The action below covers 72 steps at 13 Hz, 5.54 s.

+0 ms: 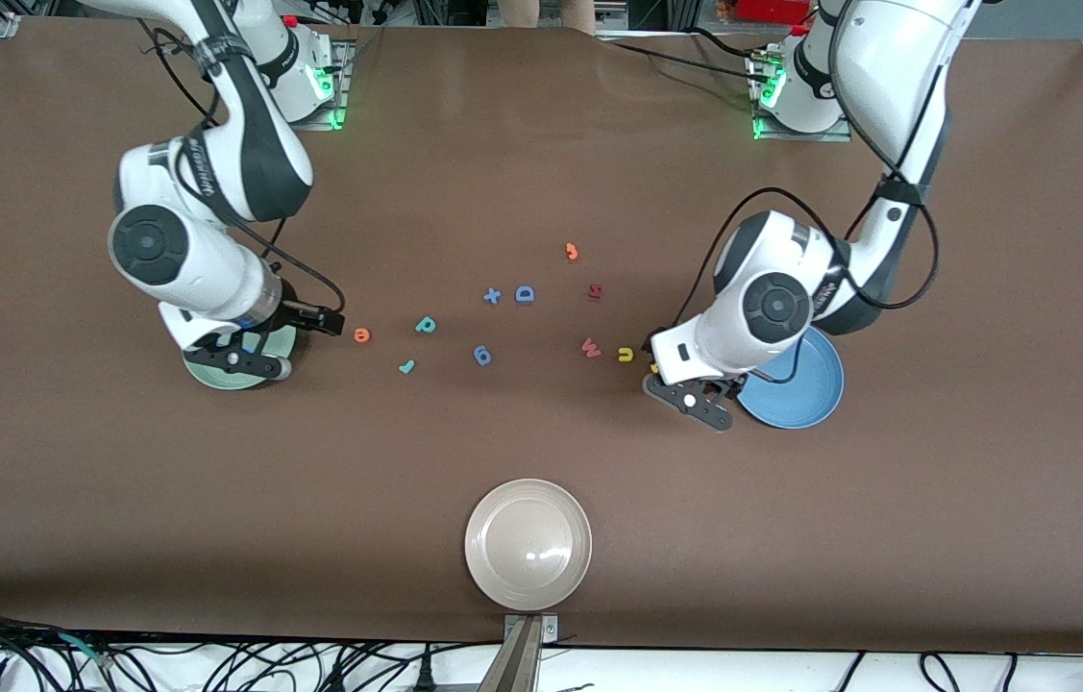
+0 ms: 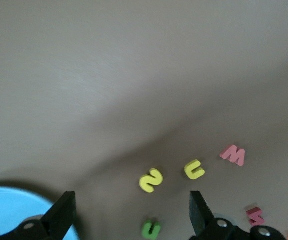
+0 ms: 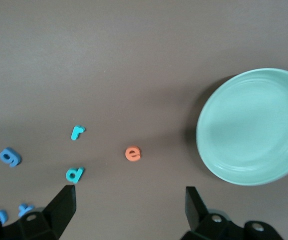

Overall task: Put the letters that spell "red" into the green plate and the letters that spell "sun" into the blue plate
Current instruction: 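Grasp yellow 2 with the left gripper while the right gripper grasps orange e, then release yellow 2 onto the blue plate while the right gripper carries e, then lower e onto the green plate while the left gripper grasps yellow u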

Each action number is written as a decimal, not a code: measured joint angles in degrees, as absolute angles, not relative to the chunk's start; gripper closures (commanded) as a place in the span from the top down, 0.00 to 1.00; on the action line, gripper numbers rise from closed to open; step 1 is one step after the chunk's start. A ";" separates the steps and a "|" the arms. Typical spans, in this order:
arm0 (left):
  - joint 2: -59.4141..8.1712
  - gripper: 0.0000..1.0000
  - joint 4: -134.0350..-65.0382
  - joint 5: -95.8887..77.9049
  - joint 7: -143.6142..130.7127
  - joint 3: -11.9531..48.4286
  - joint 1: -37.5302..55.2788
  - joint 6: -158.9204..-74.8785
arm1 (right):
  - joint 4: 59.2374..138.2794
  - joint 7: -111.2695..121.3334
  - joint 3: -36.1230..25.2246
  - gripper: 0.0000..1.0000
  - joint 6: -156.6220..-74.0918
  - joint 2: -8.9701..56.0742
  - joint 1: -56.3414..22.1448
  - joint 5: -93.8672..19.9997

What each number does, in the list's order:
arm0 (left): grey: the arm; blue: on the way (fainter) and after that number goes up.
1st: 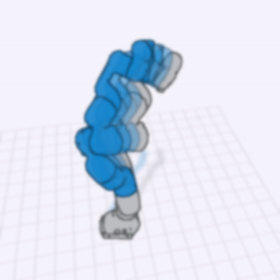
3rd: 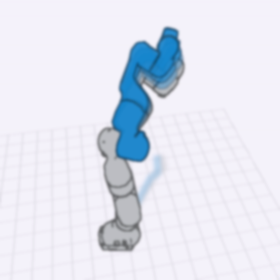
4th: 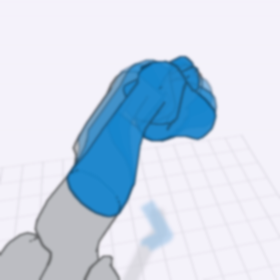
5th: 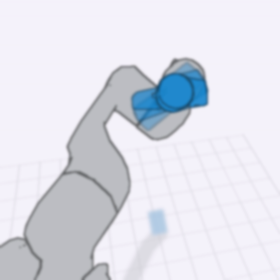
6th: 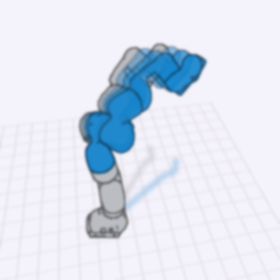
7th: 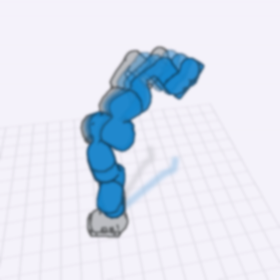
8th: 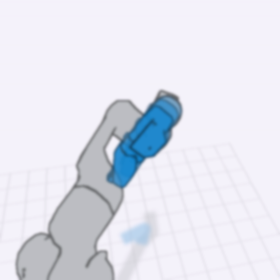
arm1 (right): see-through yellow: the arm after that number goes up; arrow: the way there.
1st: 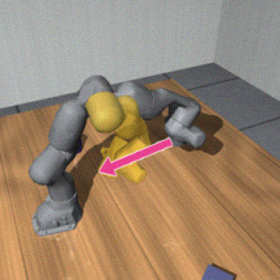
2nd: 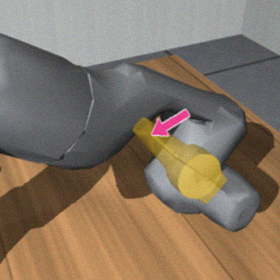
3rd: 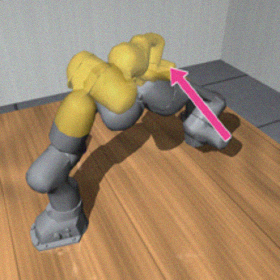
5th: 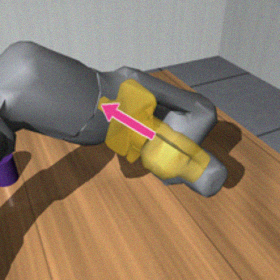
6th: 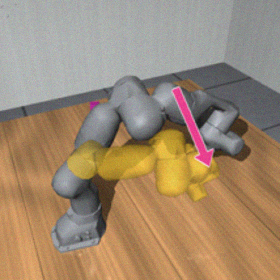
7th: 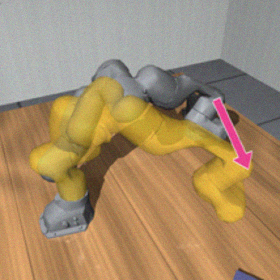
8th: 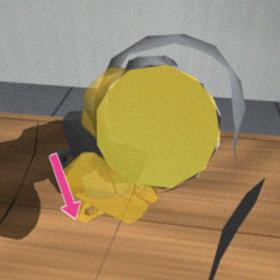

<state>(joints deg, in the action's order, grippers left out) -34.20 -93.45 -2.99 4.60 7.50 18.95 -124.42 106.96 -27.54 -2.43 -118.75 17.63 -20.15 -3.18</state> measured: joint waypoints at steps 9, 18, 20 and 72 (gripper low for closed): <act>-37.56 1.00 -98.69 1.48 4.55 7.46 20.31 -131.20 | 122.33 -28.53 -2.24 0.96 -147.55 25.02 -22.12 -3.17; -40.36 0.67 -99.10 2.20 3.43 7.46 21.48 -133.14 | 122.14 -28.64 -2.20 0.73 -149.36 27.42 -23.98 -3.17; -40.46 0.43 -99.23 2.20 3.42 7.45 21.49 -133.20 | 122.16 -28.66 -2.21 0.73 -149.33 27.47 -24.12 -3.17; -32.91 0.99 -111.03 14.88 -2.60 17.31 15.88 -128.70 | 127.95 -1.76 -21.11 0.28 -141.86 21.08 -22.40 -3.15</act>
